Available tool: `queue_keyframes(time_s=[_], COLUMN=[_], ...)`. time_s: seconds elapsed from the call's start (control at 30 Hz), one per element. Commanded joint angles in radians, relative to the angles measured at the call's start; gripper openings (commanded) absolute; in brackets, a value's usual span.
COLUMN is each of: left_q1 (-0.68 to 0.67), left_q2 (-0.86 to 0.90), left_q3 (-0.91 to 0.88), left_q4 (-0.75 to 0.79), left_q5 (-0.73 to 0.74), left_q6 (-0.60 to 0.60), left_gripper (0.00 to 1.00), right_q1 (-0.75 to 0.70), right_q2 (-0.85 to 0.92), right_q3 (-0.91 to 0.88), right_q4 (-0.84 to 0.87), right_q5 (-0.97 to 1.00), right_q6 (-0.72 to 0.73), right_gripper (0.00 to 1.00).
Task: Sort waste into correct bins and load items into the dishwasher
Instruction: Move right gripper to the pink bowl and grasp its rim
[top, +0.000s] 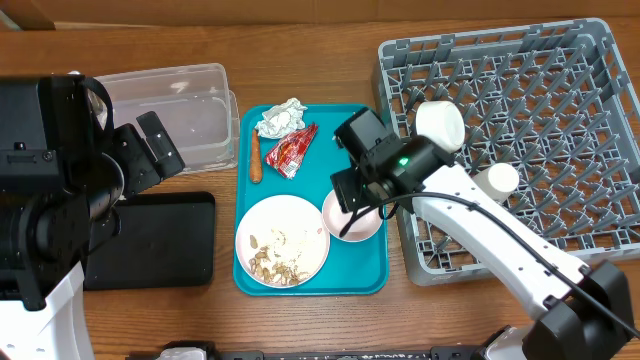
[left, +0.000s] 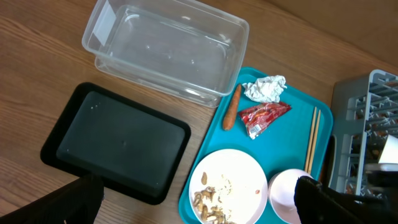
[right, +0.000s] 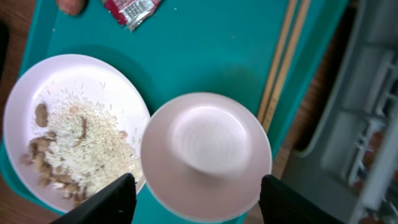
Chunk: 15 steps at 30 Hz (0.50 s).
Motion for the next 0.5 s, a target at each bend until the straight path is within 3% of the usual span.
queue_keyframes(time_s=[0.0, 0.1, 0.47], left_q1=[0.006, 0.006, 0.006], left_q2=[0.003, 0.003, 0.003], left_q3=[0.005, 0.005, 0.005], left_q4=[0.001, 0.001, 0.001], left_q5=[-0.005, -0.005, -0.005], left_q6=[0.019, 0.019, 0.019], left_gripper=[1.0, 1.0, 1.0], right_q1=[-0.011, -0.021, -0.092], right_q2=[0.005, 0.01, 0.121], right_q3=[-0.084, -0.14, -0.161], right_q4=[0.089, 0.166, 0.297], right_q5=[-0.026, -0.026, -0.012], right_q6=[-0.256, -0.373, -0.488], right_gripper=[0.68, 0.75, 0.71])
